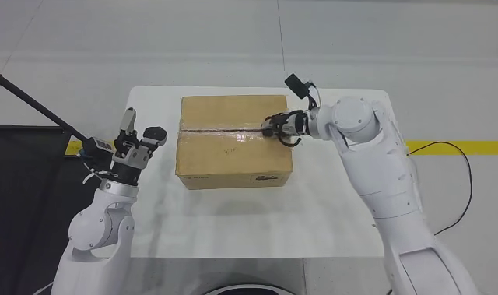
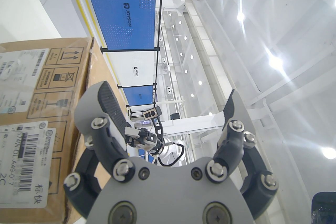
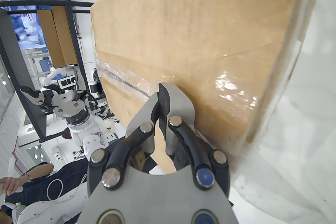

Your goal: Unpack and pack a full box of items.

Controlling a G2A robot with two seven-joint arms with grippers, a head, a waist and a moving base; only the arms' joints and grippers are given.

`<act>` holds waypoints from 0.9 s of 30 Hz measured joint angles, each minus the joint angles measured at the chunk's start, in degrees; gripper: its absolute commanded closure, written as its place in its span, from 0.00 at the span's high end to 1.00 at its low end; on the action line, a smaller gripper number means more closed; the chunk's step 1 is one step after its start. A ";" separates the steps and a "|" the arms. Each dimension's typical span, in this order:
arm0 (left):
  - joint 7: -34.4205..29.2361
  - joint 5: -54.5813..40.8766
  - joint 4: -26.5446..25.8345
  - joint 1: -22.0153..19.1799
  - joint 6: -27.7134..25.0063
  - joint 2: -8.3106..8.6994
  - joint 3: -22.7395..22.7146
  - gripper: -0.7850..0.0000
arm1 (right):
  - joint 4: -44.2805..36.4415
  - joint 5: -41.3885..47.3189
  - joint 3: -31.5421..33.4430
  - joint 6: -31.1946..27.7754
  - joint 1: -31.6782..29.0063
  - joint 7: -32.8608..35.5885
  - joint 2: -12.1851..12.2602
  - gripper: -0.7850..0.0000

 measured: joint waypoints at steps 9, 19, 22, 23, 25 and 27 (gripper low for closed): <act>0.12 0.42 -0.14 -0.17 0.17 0.07 0.63 1.00 | -1.95 0.37 5.53 -0.01 -3.42 -0.02 1.96 0.00; 0.65 1.06 -0.63 -0.51 0.53 0.12 1.51 1.00 | -2.52 1.55 9.86 -0.87 -5.97 0.44 3.69 0.00; 0.79 1.13 -0.67 -0.57 0.59 0.13 1.64 1.00 | -2.54 1.81 10.02 -0.84 -6.37 0.27 3.97 0.00; 0.83 1.14 -0.69 -0.59 0.61 0.14 1.67 1.00 | -2.44 1.90 9.91 -0.81 -6.46 0.25 4.02 0.00; 0.89 1.11 -0.72 -0.63 0.72 0.15 1.75 1.00 | -1.93 2.14 9.36 -0.88 -6.46 0.12 4.07 0.00; 0.95 1.08 -0.75 -0.70 0.84 0.17 1.79 1.00 | -1.22 2.58 8.71 -1.24 -6.21 -0.02 4.07 0.00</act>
